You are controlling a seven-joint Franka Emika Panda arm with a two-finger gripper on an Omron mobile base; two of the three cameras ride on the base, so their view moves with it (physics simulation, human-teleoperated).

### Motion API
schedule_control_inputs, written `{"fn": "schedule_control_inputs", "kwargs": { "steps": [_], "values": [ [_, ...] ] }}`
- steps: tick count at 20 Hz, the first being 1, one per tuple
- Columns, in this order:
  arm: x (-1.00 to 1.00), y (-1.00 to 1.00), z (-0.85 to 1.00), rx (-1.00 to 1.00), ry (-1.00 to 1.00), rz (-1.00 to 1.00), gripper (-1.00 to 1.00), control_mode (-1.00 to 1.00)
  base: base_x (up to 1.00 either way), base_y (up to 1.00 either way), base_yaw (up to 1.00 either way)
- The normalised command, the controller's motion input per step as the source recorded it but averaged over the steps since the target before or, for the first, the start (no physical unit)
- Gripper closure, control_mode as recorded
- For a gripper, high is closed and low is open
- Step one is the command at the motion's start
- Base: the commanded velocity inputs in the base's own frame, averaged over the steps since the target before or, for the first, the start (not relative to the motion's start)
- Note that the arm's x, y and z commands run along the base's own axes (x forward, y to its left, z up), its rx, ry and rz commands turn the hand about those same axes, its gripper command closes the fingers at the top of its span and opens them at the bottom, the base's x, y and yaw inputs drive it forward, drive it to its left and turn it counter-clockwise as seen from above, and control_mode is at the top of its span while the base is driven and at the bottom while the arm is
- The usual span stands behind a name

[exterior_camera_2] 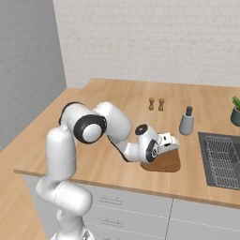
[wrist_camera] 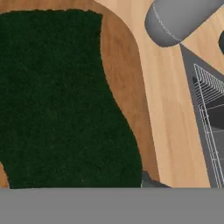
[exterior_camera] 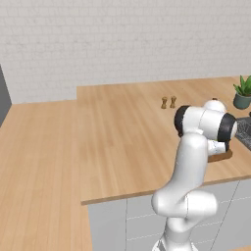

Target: Pick up the sponge from the counter and clean the cutting board by briefly scrubbing or pressing down on the cutting board. Once finished, release the sponge.

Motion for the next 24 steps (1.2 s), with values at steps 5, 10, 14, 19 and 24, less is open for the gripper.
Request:
{"fn": "schedule_control_inputs", "kwargs": {
  "steps": [5, 10, 14, 19, 24],
  "values": [
    [-0.74, -0.25, 1.00, 0.27, 0.10, -0.01, 1.00, -1.00, 0.00, 0.00, 0.00],
    [-0.43, -0.35, 1.00, 0.22, -0.01, 0.00, 1.00, -1.00, 0.00, 0.00, 0.00],
    [-0.20, -0.61, 1.00, 0.24, 0.00, 0.00, 1.00, -1.00, 0.00, 0.00, 0.00],
    [0.00, -0.54, 1.00, 0.25, 0.16, 0.00, 1.00, -1.00, 0.00, 0.00, 0.00],
    [0.00, -0.24, 1.00, 0.25, 0.35, 0.00, 1.00, -1.00, 0.00, 0.00, 0.00]
  ]
}}
